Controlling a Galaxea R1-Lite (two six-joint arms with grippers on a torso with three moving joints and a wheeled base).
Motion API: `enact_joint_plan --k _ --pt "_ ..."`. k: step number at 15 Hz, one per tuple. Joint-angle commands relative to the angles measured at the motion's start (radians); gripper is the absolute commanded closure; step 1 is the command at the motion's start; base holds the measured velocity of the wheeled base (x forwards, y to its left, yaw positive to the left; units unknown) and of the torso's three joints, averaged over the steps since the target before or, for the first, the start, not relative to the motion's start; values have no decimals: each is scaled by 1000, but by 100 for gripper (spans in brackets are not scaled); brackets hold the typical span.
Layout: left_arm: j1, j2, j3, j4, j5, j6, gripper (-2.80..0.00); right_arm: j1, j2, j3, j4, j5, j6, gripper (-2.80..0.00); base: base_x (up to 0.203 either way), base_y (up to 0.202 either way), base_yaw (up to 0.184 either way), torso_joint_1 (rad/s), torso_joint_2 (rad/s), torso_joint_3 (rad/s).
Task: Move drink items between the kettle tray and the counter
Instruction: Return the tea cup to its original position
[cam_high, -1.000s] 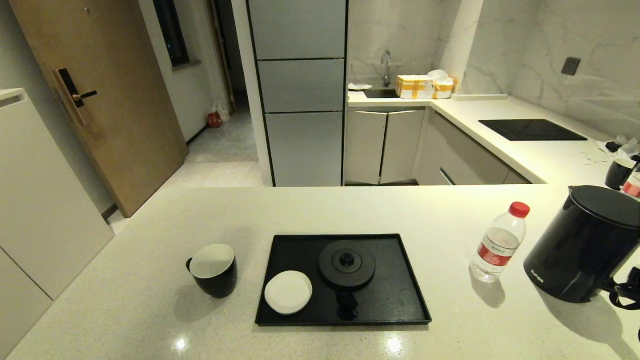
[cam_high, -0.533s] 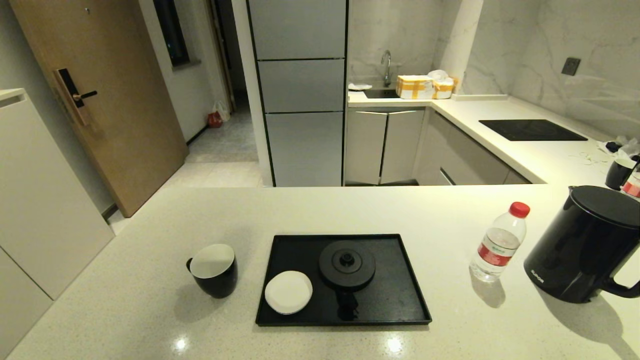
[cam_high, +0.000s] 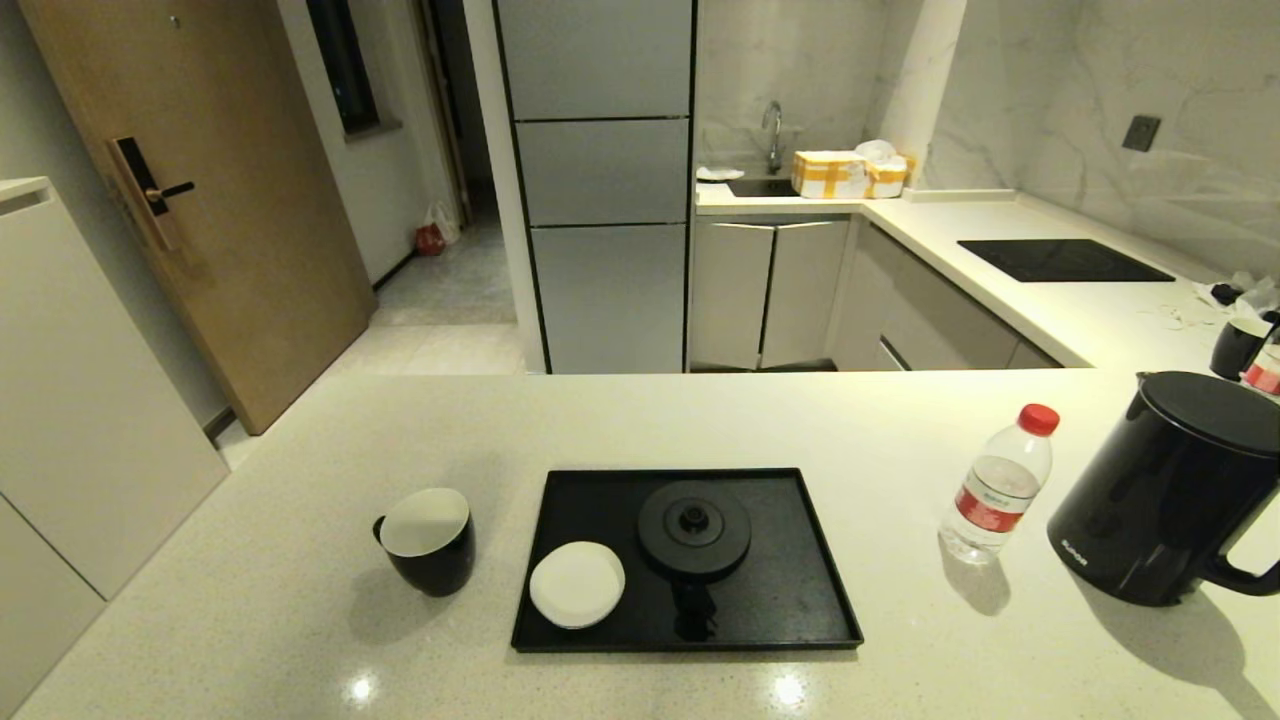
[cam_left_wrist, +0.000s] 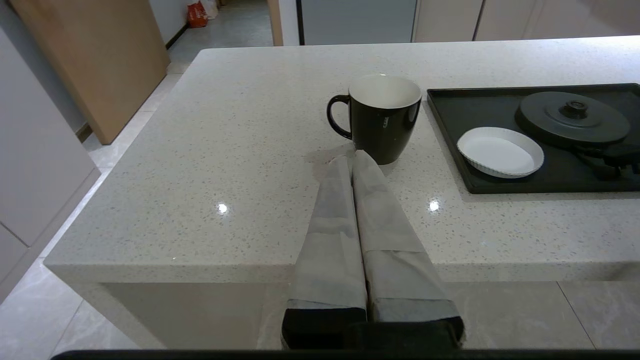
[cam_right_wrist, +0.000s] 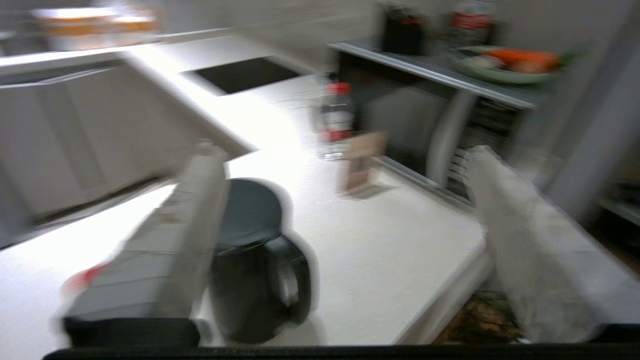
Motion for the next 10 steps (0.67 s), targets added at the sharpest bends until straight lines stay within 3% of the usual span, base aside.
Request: enact_joint_plan --k 1,3,4,7,8,9,10 --pt "0 0 0 0 1 0 0 89 -161 -275 779 148 136 0 0 0 0 0 0 0" --pt "0 0 0 0 1 0 0 112 -191 -468 1094 356 270 0 0 0 0 0 0 0" --pt "0 0 -1 0 0 0 0 91 -208 -518 1182 447 315 0 0 0 0 0 0 0" --pt "0 0 0 0 1 0 0 -117 -240 -622 1328 605 376 0 0 0 0 0 0 0" --pt "0 0 0 0 1 0 0 -180 -254 -704 1424 702 392 0 0 0 0 0 0 0" --pt "0 0 0 0 1 2 0 -207 -297 -761 1510 827 402 0 0 0 0 0 0 0" --pt "0 0 0 0 1 0 0 -215 -354 -775 1547 889 404 0 0 0 0 0 0 0"
